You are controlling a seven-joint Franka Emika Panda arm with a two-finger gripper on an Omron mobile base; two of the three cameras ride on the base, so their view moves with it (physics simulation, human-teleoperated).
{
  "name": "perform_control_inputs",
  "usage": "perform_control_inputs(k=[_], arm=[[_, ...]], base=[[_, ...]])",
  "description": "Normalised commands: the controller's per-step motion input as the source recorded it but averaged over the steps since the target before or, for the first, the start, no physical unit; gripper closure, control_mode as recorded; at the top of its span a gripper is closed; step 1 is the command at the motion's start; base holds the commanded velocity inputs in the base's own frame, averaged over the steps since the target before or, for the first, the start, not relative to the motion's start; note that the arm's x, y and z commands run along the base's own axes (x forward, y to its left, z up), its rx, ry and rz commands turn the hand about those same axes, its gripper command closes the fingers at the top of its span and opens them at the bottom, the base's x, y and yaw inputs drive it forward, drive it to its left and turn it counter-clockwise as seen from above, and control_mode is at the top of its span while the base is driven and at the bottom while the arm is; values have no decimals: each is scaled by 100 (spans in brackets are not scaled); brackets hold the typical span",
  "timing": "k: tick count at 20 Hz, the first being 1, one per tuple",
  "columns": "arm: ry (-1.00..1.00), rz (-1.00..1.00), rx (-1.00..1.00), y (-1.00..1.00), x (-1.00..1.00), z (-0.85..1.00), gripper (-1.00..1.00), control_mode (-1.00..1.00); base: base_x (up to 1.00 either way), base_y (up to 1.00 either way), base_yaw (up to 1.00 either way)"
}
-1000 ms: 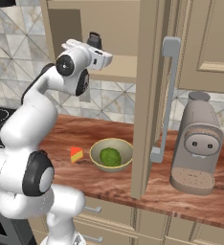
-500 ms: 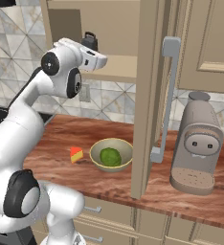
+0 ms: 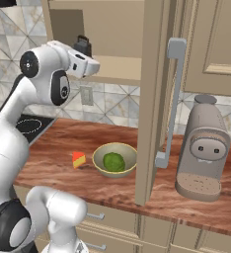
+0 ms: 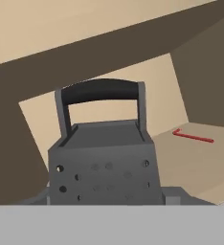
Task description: Pick the cheese from the fridge and the cheese grater from the cabinet and place them next to the salad bowl.
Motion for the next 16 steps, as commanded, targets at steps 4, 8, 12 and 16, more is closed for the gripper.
perform_control_inputs(k=[4,8,12,16], arm=[[0,0,0,13,-64,-5,100,-100],[0,-2,0,14,-61,-10,100,-100],[0,-4,0,21,-57,-9,100,-100],[4,-10,0,27,-46,-14,100,-100]], base=[[0,0,0],[0,0,0],[0,0,0],[0,0,0]])
